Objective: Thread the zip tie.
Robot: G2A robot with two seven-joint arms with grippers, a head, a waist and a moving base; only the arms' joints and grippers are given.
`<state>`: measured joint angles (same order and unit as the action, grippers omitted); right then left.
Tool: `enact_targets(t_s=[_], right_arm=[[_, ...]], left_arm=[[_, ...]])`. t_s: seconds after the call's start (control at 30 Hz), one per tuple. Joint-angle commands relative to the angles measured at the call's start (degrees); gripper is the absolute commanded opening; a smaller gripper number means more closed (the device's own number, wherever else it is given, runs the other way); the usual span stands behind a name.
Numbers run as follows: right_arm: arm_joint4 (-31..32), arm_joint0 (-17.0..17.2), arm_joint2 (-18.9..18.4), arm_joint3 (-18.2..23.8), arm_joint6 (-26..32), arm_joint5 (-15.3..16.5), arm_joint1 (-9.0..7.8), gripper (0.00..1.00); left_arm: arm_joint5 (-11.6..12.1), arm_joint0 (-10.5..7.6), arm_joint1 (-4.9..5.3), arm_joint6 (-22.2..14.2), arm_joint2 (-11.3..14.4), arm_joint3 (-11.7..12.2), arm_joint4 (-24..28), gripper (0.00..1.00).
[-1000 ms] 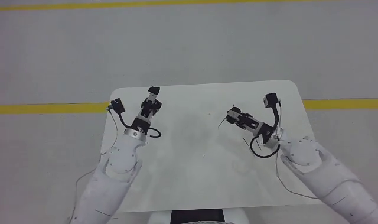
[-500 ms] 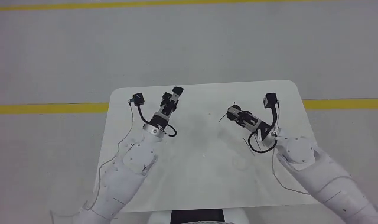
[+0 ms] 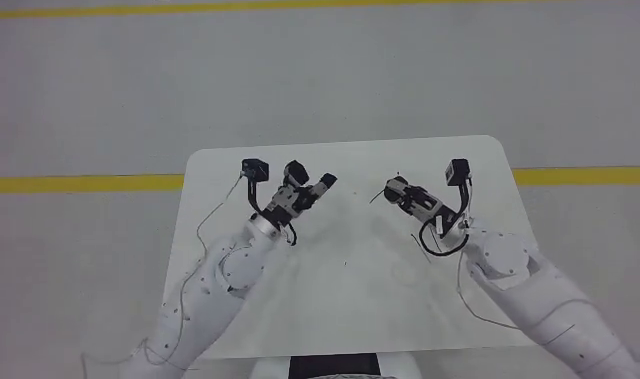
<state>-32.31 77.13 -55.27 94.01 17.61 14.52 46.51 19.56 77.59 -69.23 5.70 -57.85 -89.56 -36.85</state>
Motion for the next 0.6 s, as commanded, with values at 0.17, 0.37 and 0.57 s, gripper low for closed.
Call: enact_targets(t_s=[0.17, 0.37, 0.57], right_arm=[[-2.5, -0.2, -0.1, -0.7, 1.0, -1.6, 0.59, 0.0], [-2.5, -0.2, -0.1, -0.7, 1.0, -1.6, 0.59, 0.0], [-1.3, 0.2, -0.2, -0.6, 1.1, -2.3, 1.18, 0.0]], left_arm=[[-0.1, -0.74, 0.73, 7.0, 3.4, -1.3, -9.3, 1.0], [-0.3, -1.07, 0.83, 5.6, 3.6, -1.2, -11.8, 1.0], [-0.1, -2.62, 1.92, 6.4, 5.7, -1.7, -28.2, 1.0]])
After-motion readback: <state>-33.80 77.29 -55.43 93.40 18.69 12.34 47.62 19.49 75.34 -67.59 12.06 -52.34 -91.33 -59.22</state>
